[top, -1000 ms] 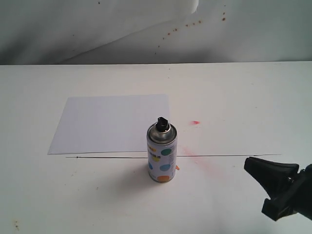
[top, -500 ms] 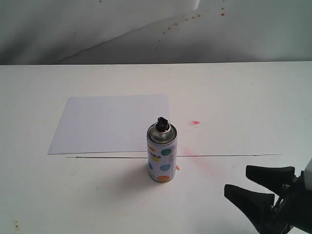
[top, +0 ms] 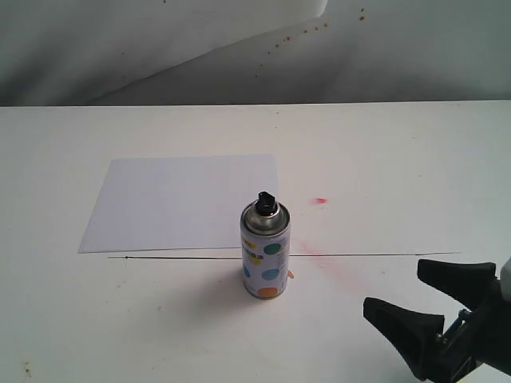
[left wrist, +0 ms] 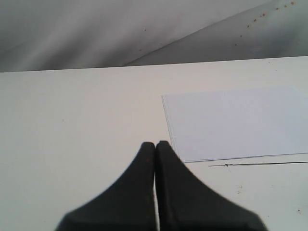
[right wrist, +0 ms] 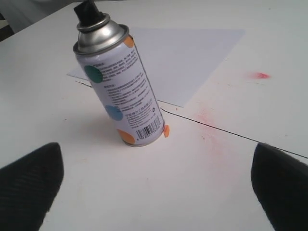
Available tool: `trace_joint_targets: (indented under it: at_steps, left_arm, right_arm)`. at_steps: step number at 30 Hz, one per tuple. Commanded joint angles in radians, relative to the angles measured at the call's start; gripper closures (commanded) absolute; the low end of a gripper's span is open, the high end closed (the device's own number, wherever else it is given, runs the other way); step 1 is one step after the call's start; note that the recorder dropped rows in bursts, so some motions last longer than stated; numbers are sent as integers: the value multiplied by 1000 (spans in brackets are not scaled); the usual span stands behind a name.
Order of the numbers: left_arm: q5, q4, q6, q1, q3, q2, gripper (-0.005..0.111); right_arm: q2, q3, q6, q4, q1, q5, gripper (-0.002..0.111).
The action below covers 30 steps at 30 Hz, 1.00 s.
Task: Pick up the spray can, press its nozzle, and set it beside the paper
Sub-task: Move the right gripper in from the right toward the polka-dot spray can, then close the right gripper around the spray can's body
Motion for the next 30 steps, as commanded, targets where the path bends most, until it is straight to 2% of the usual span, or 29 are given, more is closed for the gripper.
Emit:
trace_joint_targets:
  at_steps: [1,11,22,30]
  left_arm:
    - [-14,0,-3,2,5,-4,107]
    - [-14,0,-3,2,5,-4,107]
    - [-14,0,-3,2,5,-4,107]
    - [-14,0,-3,2,5,-4,107]
  right_arm:
    - [35,-51,4,-36,10,5,11]
    - [254,-269,-5,6,236,109,11]
    - [328,-468,58,-35,346,197,11]
    - [386,-527,66,-2,431,211,11]
